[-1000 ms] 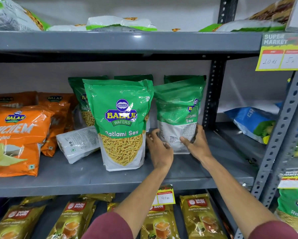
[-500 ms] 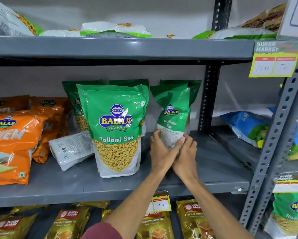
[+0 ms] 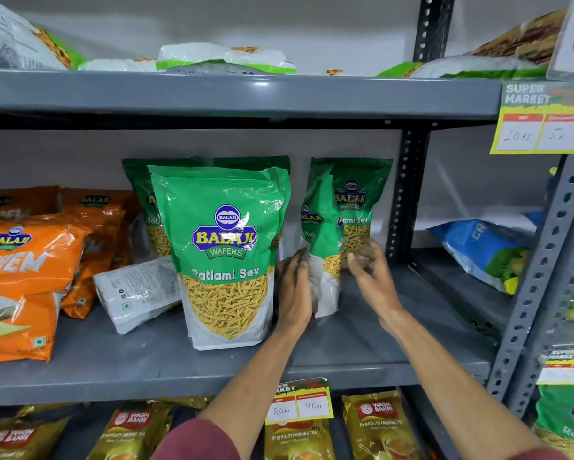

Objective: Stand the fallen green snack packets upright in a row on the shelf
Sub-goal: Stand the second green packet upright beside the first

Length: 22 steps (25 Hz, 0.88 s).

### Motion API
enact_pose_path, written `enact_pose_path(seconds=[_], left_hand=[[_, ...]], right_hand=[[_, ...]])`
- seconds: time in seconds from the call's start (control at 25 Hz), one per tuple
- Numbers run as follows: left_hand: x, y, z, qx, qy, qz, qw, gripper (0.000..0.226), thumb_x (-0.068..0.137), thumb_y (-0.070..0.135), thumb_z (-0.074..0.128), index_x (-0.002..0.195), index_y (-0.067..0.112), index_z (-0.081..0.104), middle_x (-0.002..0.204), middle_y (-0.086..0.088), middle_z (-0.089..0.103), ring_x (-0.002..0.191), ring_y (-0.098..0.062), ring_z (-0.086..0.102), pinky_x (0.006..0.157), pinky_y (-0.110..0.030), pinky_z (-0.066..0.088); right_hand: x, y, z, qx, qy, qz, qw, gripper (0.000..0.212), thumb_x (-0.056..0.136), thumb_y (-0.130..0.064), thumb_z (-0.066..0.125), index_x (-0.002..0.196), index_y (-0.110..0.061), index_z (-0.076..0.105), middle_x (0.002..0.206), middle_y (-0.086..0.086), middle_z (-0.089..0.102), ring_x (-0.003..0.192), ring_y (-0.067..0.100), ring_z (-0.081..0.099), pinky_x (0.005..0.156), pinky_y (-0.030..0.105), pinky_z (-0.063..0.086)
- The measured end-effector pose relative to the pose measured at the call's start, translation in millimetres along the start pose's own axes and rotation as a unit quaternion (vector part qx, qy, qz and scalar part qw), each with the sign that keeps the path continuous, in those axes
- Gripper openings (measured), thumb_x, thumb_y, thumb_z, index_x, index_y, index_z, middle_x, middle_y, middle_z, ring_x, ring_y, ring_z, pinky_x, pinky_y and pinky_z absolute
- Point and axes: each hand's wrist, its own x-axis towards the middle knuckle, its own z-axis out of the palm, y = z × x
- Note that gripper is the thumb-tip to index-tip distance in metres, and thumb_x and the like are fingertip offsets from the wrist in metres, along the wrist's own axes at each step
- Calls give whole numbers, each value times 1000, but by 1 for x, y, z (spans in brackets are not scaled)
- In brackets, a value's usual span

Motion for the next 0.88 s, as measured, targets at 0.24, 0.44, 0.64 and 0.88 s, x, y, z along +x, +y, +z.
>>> enact_pose_path(seconds=[0.24,0.44,0.64,0.88], left_hand=[[-6,-2,-5,38,-49,0,998,68,84,69,49,139,28,54,139,10,49,140,-14,44,121,-36,32],[-1,-6,-5,3,-20,22,1000,73,87,60,62,148,27,39,156,8,44,147,-9,38,125,-41,27],[4,-9,-3,-27,-2,-4,1000,48,102,44,46,147,37,28,159,12,31,153,-15,29,127,-41,21],[11,-12,0,-38,-17,-56,998,54,107,42,37,156,20,32,165,2,31,153,-11,26,128,-36,16]], right_hand=[[28,6,8,73,-153,152,974,71,89,-52,64,151,-44,31,124,-25,65,126,4,50,108,34,28],[15,6,20,61,-116,116,985,90,59,-70,77,140,-46,44,117,-14,72,113,2,63,88,22,43],[14,8,10,51,-137,73,987,52,67,-63,78,114,-45,62,119,-9,74,104,-9,66,96,19,47],[10,13,-3,59,-84,92,990,68,64,-60,79,118,-30,50,116,-7,66,108,-2,61,75,7,49]])
